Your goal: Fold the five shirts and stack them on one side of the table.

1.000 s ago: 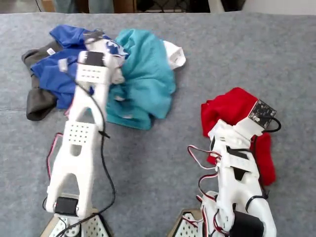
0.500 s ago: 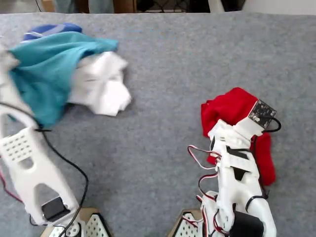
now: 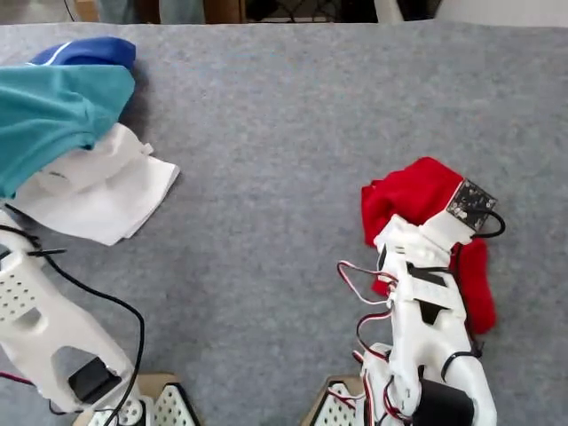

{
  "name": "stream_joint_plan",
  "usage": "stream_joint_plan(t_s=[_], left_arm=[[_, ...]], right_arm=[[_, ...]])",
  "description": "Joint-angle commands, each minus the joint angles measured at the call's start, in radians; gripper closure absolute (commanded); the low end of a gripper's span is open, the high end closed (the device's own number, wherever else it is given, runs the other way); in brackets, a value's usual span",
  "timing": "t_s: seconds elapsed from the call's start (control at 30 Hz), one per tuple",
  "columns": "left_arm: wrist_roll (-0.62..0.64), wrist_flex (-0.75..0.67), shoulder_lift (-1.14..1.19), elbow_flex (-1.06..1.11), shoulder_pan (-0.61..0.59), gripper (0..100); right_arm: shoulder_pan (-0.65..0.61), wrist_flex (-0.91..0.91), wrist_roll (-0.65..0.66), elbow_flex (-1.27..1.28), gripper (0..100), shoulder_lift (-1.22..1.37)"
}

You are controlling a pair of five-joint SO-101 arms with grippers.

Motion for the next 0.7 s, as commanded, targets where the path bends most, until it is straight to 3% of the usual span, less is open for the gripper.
stream_joint_plan(t_s=[0.0, 0.1, 0.2, 0.5, 0.67], left_arm=[[-0.003, -0.029, -0.029, 0.015, 0.116, 95], [0.011, -0.031, 0.017, 0.041, 0.213, 81], [0.124, -0.089, 0.097, 0.064, 0.28, 70], [0.157, -0.476, 0.39, 0.206, 0.369, 71], [0.086, -0.52, 0.508, 0.306, 0.366, 71]], right_arm=[[-0.009, -0.003, -0.002, -0.024, 98.3, 0.007], [-0.009, -0.003, -0.002, -0.024, 98.3, 0.007], [-0.009, -0.003, -0.002, -0.024, 98.3, 0.007], [-0.009, -0.003, -0.002, -0.024, 98.3, 0.005], [-0.009, -0.003, -0.002, -0.024, 98.3, 0.005]])
